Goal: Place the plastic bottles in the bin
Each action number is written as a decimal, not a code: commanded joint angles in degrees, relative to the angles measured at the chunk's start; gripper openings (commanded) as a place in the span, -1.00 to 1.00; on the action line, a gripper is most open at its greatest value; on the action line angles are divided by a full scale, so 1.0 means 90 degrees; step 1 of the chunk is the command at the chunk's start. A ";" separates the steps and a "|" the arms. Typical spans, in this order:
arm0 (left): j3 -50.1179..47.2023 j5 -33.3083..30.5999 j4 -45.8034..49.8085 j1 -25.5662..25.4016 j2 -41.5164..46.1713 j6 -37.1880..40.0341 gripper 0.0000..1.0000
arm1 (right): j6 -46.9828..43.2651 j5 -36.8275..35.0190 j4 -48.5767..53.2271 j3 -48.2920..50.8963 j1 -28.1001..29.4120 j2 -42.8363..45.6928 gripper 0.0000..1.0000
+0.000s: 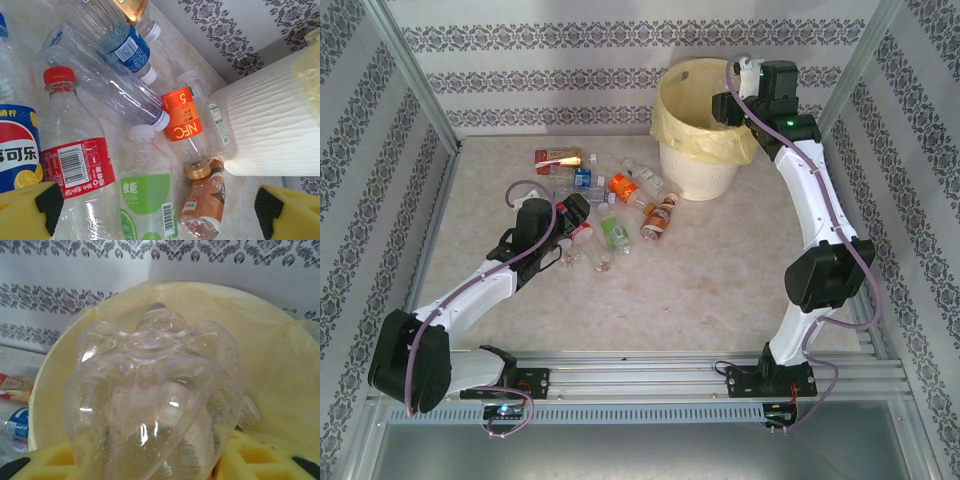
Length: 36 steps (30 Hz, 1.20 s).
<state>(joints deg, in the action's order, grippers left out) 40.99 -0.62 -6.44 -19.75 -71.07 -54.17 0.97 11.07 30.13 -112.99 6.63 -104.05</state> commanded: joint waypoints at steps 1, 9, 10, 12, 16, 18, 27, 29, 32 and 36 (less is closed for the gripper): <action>0.0113 -0.0019 0.0129 0.0076 -0.0062 0.0106 0.99 | -0.0266 0.0362 0.0710 -0.0190 0.0043 -0.0069 -0.02; 0.0164 0.0034 0.0124 0.0076 -0.0142 0.0091 0.99 | -0.0021 -0.0496 0.0825 -0.0411 0.0131 -0.0271 0.71; 0.0170 0.0034 0.0129 0.0079 -0.0141 0.0091 0.99 | 0.0029 -0.0587 0.0799 -0.0455 0.0155 -0.0278 0.74; 0.0155 0.0031 0.0128 0.0084 -0.0149 0.0072 0.99 | 0.0126 -0.0822 0.0710 -0.0487 0.0211 -0.0259 0.79; 0.0152 0.0030 0.0167 0.0078 -0.0179 0.0044 0.99 | 0.0269 -0.0850 0.0471 -0.0401 0.0268 -0.0099 0.86; 0.0175 0.0012 0.0236 0.0075 -0.0198 0.0024 0.99 | 0.0345 -0.0758 0.0275 -0.0209 0.0282 0.0061 0.90; 0.0521 -0.0205 0.1041 0.0076 -0.0434 -0.0064 0.99 | 0.1119 -0.0849 -0.0971 0.1224 0.0313 0.1175 0.96; 0.0617 -0.0361 0.1297 0.0082 -0.0455 -0.0117 0.99 | 0.1315 -0.0895 -0.1266 0.1619 0.0318 0.1486 0.96; 0.0854 -0.0680 0.1958 0.0081 -0.0494 -0.0172 0.99 | 0.1567 -0.0886 -0.1696 0.2285 0.0317 0.1955 0.96; 0.0970 -0.1147 0.2647 0.0081 -0.0454 -0.0378 0.99 | 0.1742 -0.0536 -0.2176 0.3045 0.0317 0.2526 0.96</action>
<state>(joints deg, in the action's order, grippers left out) 48.07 -6.22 9.54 -19.75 -75.33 -55.75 13.69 4.47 16.47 -89.06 8.91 -84.31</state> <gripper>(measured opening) 0.994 0.980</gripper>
